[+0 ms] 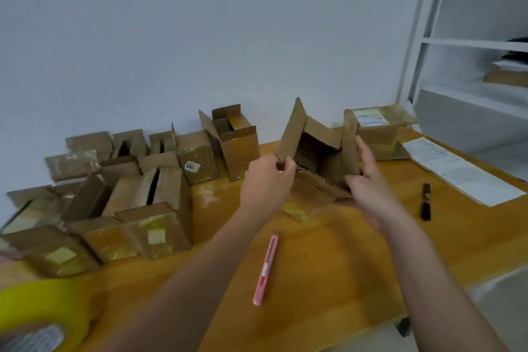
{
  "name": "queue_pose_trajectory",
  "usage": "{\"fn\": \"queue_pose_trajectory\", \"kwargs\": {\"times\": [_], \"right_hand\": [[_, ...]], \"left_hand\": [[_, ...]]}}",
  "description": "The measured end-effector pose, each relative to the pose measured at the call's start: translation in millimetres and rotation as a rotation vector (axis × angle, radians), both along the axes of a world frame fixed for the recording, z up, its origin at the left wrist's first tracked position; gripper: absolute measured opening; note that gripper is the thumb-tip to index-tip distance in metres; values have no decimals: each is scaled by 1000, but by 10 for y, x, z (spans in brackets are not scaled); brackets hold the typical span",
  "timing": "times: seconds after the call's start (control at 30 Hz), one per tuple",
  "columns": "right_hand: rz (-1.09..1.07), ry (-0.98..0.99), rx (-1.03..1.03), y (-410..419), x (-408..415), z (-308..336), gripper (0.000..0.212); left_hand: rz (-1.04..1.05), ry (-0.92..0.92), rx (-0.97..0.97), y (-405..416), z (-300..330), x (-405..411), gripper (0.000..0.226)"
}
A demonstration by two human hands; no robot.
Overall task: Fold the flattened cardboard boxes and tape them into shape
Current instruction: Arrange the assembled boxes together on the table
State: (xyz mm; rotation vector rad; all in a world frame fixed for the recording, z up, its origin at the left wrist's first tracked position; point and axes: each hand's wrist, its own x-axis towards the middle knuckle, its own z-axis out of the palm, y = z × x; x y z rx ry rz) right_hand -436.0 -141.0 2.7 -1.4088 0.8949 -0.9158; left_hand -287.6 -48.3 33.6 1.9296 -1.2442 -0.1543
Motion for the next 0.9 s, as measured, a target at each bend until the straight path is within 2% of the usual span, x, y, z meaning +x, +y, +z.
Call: {"fn": "queue_pose_trajectory", "kwargs": {"times": [0.07,0.17,0.23,0.33,0.47,0.6,0.73,0.9], "right_hand": [[86,17,10,52,267,86,82],[227,45,2,153,694,151,80],[276,121,-82,264,965,162,81],[307,178,-209,436,1304,146,76],[280,202,-305,578,1528,110,62],[279,170,-337,607,1570,100,43],[238,158,-336,389,1391,118,46],[-4,277,-378,-290,842,64,56]], "left_hand": [[89,10,-25,225,104,246,12],[193,-12,-31,536,239,563,30],[263,-28,21,694,265,730,42],[339,-66,101,884,209,929,43],[397,-304,330,1016,175,1044,52],[390,-445,346,988,184,1047,60],[313,-519,240,739,308,889,55],[106,-635,123,57,380,461,53]]}}
